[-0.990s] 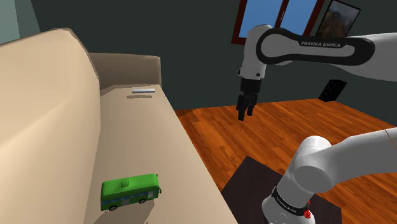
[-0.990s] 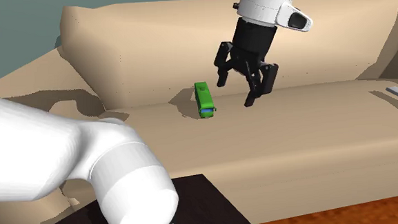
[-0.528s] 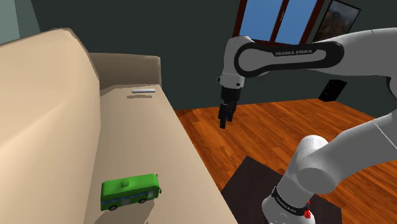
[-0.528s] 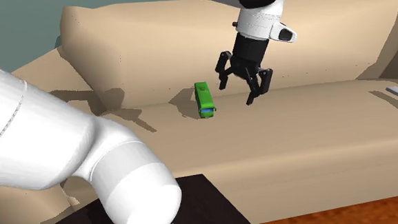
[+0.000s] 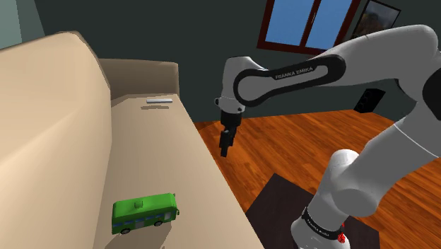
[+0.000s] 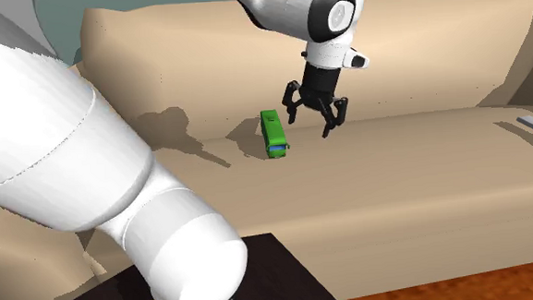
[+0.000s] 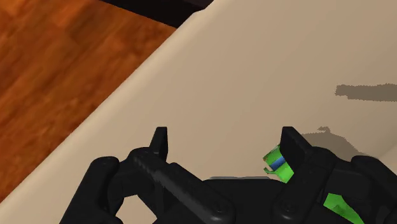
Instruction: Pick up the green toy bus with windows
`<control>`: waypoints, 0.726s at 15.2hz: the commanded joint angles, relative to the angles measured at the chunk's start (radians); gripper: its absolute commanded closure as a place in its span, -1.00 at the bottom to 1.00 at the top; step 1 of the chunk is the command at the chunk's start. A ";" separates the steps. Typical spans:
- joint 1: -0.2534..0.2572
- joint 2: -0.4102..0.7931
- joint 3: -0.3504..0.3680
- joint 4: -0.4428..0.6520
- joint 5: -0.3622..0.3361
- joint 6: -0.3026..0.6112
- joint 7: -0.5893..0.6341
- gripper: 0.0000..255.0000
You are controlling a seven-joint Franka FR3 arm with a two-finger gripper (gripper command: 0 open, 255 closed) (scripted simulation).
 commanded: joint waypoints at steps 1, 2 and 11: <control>0.022 0.067 0.020 0.032 0.005 0.051 -0.017 -1.00; 0.032 0.097 0.030 0.043 0.006 0.075 -0.025 -1.00; 0.113 0.364 0.115 0.182 -0.021 0.260 -0.080 -1.00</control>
